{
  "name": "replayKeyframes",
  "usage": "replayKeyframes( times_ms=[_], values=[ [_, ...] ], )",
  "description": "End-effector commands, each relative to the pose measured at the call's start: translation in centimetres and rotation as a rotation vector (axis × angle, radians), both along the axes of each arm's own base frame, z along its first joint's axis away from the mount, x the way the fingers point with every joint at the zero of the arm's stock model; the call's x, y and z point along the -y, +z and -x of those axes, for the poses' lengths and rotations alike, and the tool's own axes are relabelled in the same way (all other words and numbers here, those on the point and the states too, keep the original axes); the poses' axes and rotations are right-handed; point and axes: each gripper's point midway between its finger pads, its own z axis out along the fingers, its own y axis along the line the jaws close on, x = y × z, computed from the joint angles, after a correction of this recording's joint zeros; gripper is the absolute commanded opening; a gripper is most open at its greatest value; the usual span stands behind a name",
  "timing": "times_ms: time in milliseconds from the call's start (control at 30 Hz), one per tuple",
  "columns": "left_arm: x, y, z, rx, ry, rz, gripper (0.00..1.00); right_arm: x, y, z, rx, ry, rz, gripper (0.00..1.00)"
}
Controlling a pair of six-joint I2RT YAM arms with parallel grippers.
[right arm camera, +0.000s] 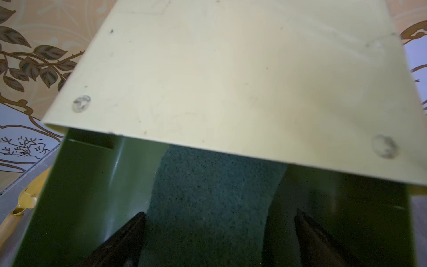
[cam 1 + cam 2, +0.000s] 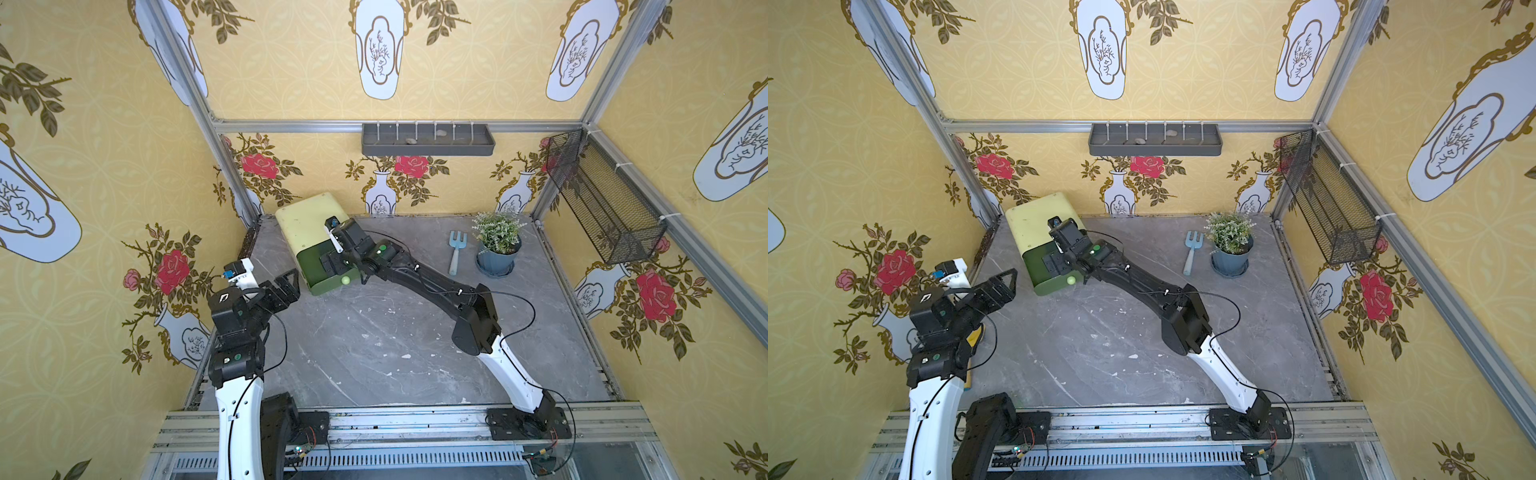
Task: Take the sponge out of the drawer
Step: Pick up the sponge from the drawer.
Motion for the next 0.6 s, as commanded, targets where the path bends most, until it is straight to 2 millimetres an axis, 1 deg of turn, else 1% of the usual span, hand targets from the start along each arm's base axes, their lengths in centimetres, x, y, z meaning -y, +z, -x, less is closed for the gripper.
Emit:
replayKeyframes(
  times_ms=[0, 100, 233, 333, 367, 567],
  values=[
    [0.1, 0.4, -0.2, 0.024, -0.011, -0.012, 0.98, -0.8, 0.9, -0.7, 0.052, 0.005, -0.036, 0.95],
    [0.1, 0.4, -0.2, 0.023, -0.010, -0.012, 0.98, -0.9, 0.9, -0.9, 0.062, 0.000, -0.042, 0.89],
    [0.1, 0.4, -0.2, 0.022, -0.010, -0.011, 0.98, -0.8, 1.3, -1.0, 0.075, -0.006, -0.053, 0.75],
    [0.1, 0.4, -0.2, 0.022, -0.011, -0.011, 0.98, -0.8, 1.9, -1.0, 0.087, -0.009, -0.071, 0.68],
    [0.1, 0.4, -0.2, 0.023, -0.012, -0.011, 0.98, -0.7, 2.1, -1.0, 0.092, -0.011, -0.074, 0.65],
    [0.1, 0.4, -0.2, 0.023, -0.012, -0.011, 0.98, -0.5, 3.7, -0.8, 0.105, -0.016, -0.117, 0.55]
  ],
)
